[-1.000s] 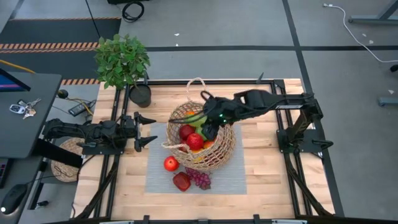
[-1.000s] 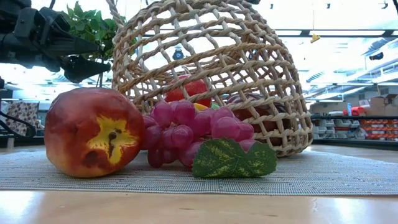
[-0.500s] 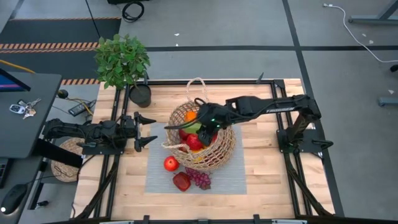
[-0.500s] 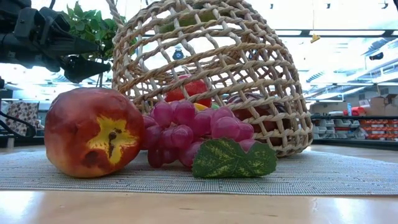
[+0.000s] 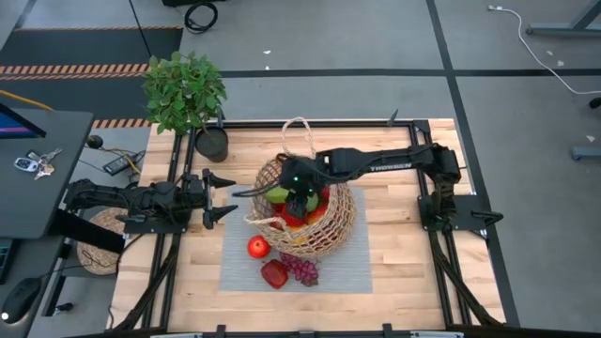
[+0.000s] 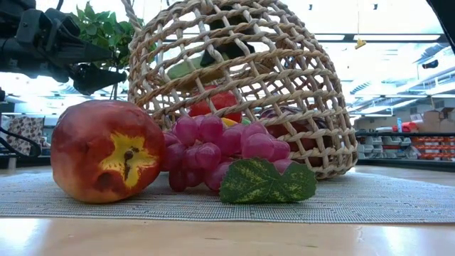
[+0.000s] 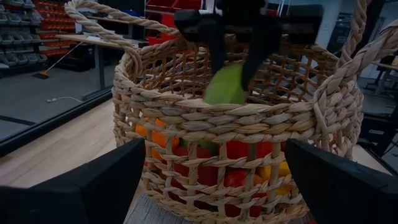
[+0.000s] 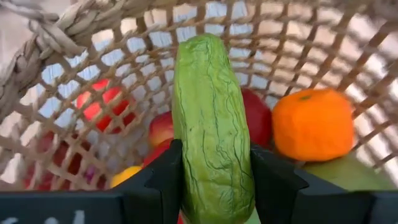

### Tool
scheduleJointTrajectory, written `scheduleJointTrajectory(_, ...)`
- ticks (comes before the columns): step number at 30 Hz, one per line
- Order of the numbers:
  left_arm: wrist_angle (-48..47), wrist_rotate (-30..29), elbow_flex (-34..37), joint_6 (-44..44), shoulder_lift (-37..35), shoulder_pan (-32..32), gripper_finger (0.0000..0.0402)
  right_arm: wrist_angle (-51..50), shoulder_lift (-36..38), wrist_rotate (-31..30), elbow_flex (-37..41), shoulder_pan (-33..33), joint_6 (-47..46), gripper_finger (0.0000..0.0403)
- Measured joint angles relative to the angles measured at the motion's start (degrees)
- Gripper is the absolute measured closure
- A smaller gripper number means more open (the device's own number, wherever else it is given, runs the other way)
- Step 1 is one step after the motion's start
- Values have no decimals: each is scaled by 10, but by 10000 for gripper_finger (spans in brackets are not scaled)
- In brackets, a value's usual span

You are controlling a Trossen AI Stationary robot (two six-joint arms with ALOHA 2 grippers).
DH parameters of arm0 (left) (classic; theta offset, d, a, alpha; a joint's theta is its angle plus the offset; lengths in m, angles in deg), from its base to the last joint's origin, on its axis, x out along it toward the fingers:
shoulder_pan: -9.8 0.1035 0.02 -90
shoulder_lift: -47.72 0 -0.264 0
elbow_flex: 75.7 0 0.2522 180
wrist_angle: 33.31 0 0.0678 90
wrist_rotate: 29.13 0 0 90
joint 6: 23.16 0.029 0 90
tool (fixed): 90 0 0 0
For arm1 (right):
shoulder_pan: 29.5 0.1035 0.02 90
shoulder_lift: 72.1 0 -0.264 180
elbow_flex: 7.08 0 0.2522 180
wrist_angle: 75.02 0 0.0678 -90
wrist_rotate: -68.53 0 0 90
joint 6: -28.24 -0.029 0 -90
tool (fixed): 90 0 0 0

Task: Build produce basket
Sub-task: Put the cucumber into the basket, then put the red apple into the basket

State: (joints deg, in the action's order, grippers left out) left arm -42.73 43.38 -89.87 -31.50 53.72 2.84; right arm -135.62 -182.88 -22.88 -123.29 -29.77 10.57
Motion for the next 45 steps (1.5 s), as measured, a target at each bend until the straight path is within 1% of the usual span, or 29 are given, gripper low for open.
scheduleJointTrajectory(2, 1, 0, 0, 0, 0, 0, 10, 1, 1, -1, -1, -7, 24, 239)
scheduleJointTrajectory(5, 1, 0, 0, 0, 0, 0, 10, -4, 6, -2, -1, -11, 47, 224)
scheduleJointTrajectory(10, 1, 0, 0, 0, 0, 0, 10, -5, 7, -6, -1, -11, 54, 172)
scheduleJointTrajectory(13, 0, 0, 0, 0, 0, 0, 10, -21, 11, -19, -6, -11, 53, 140)
scheduleJointTrajectory(17, 1, 0, 0, 0, 0, 0, 10, -67, 21, -37, -54, -11, 53, 115)
scheduleJointTrajectory(21, 1, 0, 0, 0, 0, 0, 10, -73, 53, -69, -104, 13, 59, 113)
scheduleJointTrajectory(24, 1, 0, 0, 0, 0, 0, 10, -44, 83, -108, -114, 51, 77, 117)
scheduleJointTrajectory(30, 1, 0, 0, 0, 0, 0, 10, -29, 108, -244, -114, 164, 103, 119)
scheduleJointTrajectory(32, 1, 0, 0, 0, 0, 0, 10, -37, 108, -271, -114, 197, 104, 119)
scheduleJointTrajectory(35, 1, 0, 0, 0, 0, 0, 10, -74, 108, -307, -113, 236, 101, 121)
scheduleJointTrajectory(38, 1, 0, 0, 0, 0, 0, 10, -117, 113, -320, -112, 263, 98, 124)
scheduleJointTrajectory(40, 1, 0, 0, 0, 0, 0, 10, -119, 126, -323, -101, 275, 97, 128)
scheduleJointTrajectory(43, 1, 0, 0, 0, 0, 0, 10, -116, 161, -326, -65, 284, 94, 136)
scheduleJointTrajectory(45, 1, 0, 0, 0, 0, 0, 10, -106, 191, -335, -26, 286, 84, 142)
